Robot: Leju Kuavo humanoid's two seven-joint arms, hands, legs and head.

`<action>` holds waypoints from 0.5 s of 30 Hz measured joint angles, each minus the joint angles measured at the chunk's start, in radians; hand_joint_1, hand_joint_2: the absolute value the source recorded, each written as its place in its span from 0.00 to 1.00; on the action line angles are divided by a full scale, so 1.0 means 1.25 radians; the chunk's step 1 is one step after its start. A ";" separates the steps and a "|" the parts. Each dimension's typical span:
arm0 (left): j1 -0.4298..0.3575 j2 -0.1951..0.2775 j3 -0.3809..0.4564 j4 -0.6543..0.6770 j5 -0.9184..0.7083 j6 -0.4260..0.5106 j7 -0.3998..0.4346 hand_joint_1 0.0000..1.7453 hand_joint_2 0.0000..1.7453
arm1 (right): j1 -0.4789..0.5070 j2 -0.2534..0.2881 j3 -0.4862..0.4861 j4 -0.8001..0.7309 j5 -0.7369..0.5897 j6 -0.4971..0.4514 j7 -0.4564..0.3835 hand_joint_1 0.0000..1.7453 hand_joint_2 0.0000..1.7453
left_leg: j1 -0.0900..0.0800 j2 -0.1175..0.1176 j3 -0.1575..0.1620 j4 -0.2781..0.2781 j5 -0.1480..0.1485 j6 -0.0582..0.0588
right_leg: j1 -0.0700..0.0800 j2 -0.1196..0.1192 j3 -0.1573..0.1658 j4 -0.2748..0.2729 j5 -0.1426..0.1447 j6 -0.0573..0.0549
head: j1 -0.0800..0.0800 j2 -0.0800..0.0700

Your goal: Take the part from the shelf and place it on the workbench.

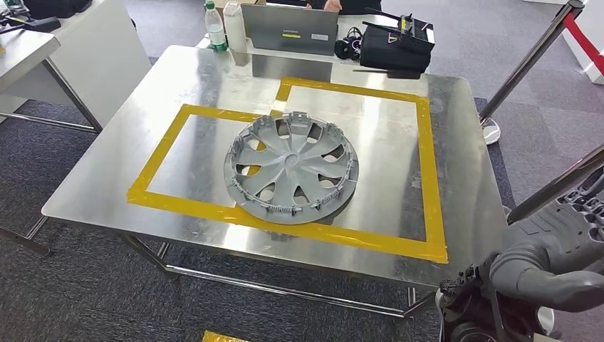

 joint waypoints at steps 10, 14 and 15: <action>-0.001 0.000 0.000 0.000 -0.001 0.000 0.002 0.00 0.00 | 0.010 -0.010 0.000 0.001 0.000 0.000 0.002 0.00 0.00 | 0.002 0.001 -0.019 0.022 -0.004 -0.029 | -0.002 -0.001 0.084 -0.116 0.047 -0.011 | -0.002 0.000; -0.002 0.000 0.000 0.000 -0.003 0.000 0.003 0.00 0.00 | 0.011 -0.010 0.001 0.001 0.001 0.000 0.003 0.00 0.00 | 0.006 0.000 -0.050 0.088 -0.059 -0.046 | -0.007 -0.003 0.070 -0.122 0.058 -0.034 | -0.004 0.000; -0.002 0.000 0.000 0.000 -0.005 0.000 0.004 0.00 0.00 | 0.012 -0.010 0.001 0.001 0.001 0.000 0.003 0.00 0.00 | 0.008 0.000 -0.071 0.136 -0.091 -0.049 | -0.007 -0.004 0.063 -0.122 0.062 -0.038 | -0.005 0.000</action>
